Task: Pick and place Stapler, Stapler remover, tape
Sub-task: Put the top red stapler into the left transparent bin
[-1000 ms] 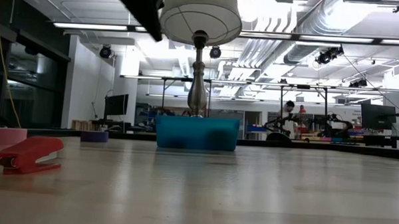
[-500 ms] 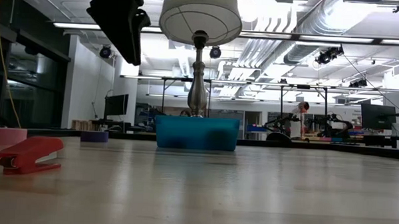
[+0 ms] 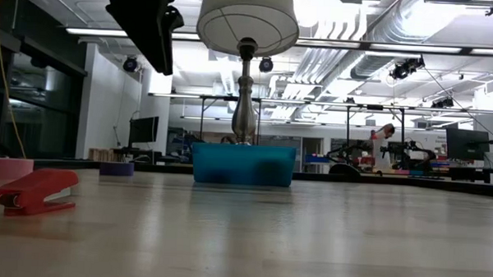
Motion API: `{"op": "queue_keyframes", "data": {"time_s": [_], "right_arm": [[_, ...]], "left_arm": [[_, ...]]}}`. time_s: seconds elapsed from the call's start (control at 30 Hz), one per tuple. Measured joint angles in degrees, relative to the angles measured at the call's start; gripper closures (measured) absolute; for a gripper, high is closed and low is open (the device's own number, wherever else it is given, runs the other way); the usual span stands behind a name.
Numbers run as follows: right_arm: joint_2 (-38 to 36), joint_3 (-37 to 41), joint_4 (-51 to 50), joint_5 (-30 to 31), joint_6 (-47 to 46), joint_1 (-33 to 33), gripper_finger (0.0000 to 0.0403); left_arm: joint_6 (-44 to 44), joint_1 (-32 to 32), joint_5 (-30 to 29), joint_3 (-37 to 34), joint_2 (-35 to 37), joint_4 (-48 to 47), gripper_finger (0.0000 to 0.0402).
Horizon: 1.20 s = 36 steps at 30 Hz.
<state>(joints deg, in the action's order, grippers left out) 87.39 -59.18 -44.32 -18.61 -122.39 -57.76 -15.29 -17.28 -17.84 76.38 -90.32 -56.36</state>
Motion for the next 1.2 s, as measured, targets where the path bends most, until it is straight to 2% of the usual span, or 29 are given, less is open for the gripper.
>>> {"op": "queue_keyframes", "data": {"time_s": [0.17, 0.33, 0.47, 0.57, 0.7, 0.77, 0.9, 1.0, 1.1, 1.2], "right_arm": [[-1.34, 0.00, -0.32, 1.09, 5.77, 2.82, 0.0177], [-7.03, 0.00, -5.07, 11.14, 15.18, 9.20, 0.0176], [-11.92, 0.00, -9.82, 19.09, 27.76, 17.19, 0.0178], [-14.55, 0.00, -11.52, 18.15, 37.37, 22.98, 0.0178], [-15.53, 0.00, -14.58, 10.04, 42.27, 26.62, 0.0178], [-15.11, 0.00, -16.88, 6.14, 40.10, 25.58, 0.0178], [-15.07, 0.00, -16.85, 0.62, 28.89, 19.88, 0.0179], [-14.97, 0.00, -14.38, 0.84, 22.47, 13.69, 0.0178], [-13.80, 0.00, -12.41, 3.10, 19.84, 7.14, 0.0178], [-11.38, 0.02, -11.21, -0.08, 15.26, 1.64, 0.0179]], "left_arm": [[-1.20, 0.17, -1.69, 0.00, 1.59, -2.89, 0.0289], [-4.91, 0.40, -2.43, 0.00, 3.38, -6.81, 0.0289], [-7.50, 0.39, -2.41, 0.02, 3.93, -8.64, 0.0289], [-9.83, 0.39, -2.26, 0.00, 4.17, -8.89, 0.0289], [-13.70, 0.40, -0.91, 0.00, 4.15, -8.29, 0.0289], [-14.51, 0.39, -0.54, 0.00, 4.15, -8.03, 0.0289], [-14.89, 0.39, -0.51, 0.00, 4.15, -8.08, 0.0289], [-13.52, 0.39, -0.68, 0.00, 4.13, -8.08, 0.0289], [-10.93, 0.39, -0.73, 0.00, 4.13, -8.05, 0.0289], [-8.65, 0.39, -0.79, 0.00, 4.13, -7.65, 0.0289]]}}
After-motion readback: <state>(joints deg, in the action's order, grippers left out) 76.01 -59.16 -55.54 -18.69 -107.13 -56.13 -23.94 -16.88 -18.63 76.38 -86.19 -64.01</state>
